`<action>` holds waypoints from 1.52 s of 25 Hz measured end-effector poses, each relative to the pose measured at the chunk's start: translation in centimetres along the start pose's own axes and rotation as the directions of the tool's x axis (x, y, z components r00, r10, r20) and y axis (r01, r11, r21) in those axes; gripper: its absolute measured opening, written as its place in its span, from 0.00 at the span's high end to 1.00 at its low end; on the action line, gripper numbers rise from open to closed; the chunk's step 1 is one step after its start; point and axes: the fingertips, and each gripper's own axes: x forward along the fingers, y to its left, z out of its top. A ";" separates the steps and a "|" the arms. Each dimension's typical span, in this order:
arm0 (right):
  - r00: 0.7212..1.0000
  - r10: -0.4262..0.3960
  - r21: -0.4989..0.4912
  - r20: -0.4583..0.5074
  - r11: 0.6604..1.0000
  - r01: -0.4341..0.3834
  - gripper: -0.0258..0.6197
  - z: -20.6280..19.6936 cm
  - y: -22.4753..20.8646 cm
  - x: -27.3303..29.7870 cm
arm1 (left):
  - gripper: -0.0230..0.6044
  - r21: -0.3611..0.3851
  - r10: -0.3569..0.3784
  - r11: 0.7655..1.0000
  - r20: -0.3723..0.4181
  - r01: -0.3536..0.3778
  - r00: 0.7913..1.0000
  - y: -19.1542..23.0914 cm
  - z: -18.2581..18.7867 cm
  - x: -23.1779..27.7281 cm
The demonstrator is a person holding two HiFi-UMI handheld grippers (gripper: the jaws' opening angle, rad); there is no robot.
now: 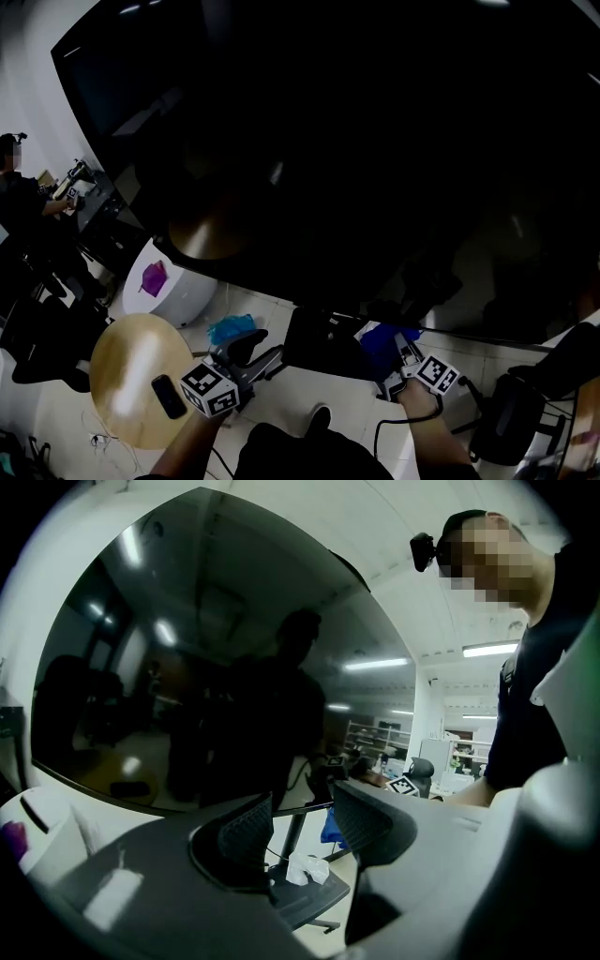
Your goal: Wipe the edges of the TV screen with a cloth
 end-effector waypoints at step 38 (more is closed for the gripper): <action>0.994 0.035 -0.052 -0.100 0.998 -0.040 0.80 -20.8 19.3 22.1 | 0.66 -0.092 0.031 0.995 0.020 -0.030 0.999 28.1 -0.6 -17.2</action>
